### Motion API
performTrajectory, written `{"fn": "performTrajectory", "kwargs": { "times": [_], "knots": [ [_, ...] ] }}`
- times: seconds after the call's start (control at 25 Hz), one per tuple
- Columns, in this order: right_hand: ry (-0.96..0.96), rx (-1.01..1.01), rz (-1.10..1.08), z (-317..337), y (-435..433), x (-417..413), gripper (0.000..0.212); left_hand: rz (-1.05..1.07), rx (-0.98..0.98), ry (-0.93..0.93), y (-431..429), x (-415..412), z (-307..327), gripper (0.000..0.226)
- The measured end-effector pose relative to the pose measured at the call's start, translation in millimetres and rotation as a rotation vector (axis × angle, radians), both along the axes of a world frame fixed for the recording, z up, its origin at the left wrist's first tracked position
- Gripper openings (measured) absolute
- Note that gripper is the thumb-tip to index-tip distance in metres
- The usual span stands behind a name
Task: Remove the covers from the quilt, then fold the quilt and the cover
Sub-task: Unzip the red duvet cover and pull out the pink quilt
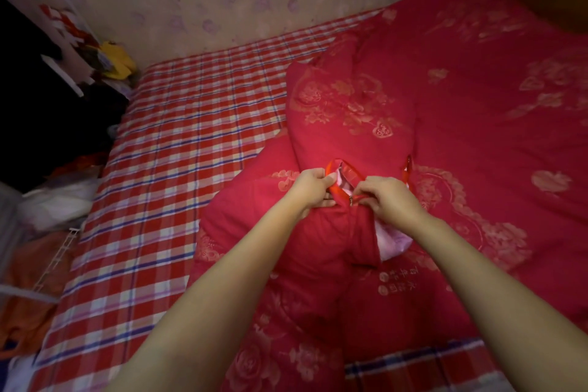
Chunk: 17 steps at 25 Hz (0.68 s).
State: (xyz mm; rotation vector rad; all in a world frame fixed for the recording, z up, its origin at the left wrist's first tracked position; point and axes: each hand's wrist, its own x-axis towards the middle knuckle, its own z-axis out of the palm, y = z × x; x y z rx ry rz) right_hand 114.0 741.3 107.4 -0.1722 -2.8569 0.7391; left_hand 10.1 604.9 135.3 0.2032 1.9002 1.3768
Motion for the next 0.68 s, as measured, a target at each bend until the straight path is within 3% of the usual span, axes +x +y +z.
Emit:
{"fn": "performTrajectory", "kwargs": {
  "times": [0.04, 0.12, 0.24, 0.32, 0.56, 0.68],
  "knots": [
    [-0.008, 0.079, -0.069, -2, -1, 1, 0.018, 0.025, 0.013, -0.021, 2, 5, 0, 0.025],
    [0.069, -0.002, -0.29, -7, -16, 5, 0.02, 0.065, 0.062, -0.093, 5, 9, -1, 0.025],
    [0.184, -0.625, -0.52, 0, -43, 11, 0.008, 0.075, 0.108, -0.164, 8, 12, 5, 0.024],
    [0.088, -1.004, -0.539, -1, -51, 11, 0.019, 0.045, 0.077, -0.145, 12, 15, 10, 0.025],
    [-0.079, -1.382, -0.437, -4, -65, 12, 0.01, -0.023, 0.057, -0.11, 11, 13, 27, 0.031],
    [-0.038, -1.733, -0.439, 2, -66, 13, 0.011, -0.005, 0.067, -0.156, 10, 16, 29, 0.03]
  ]
}}
